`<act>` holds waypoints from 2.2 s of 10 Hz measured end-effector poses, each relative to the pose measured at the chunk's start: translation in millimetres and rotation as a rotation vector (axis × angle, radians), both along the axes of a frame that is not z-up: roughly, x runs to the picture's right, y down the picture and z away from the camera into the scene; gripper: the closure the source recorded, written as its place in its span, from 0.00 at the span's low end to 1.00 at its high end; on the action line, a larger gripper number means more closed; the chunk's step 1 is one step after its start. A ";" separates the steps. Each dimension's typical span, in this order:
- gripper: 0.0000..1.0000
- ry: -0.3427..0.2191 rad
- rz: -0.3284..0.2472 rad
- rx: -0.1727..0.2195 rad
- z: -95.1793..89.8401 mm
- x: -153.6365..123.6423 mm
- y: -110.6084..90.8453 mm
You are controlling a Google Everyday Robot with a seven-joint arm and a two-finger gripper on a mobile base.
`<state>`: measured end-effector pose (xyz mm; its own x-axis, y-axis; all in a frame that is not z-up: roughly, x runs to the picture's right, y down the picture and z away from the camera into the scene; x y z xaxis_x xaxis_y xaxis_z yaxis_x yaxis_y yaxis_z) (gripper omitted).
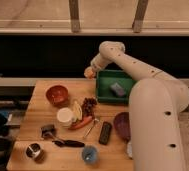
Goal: Place apple in red bowl
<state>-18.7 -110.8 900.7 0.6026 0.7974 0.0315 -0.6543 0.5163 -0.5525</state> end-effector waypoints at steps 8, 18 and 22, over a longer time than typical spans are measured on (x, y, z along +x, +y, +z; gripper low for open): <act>0.82 -0.092 -0.088 -0.006 -10.8 -44.3 15.7; 0.82 -0.307 -0.207 -0.045 -19.9 -121.6 55.8; 0.62 -0.390 -0.267 -0.116 -15.1 -163.4 85.2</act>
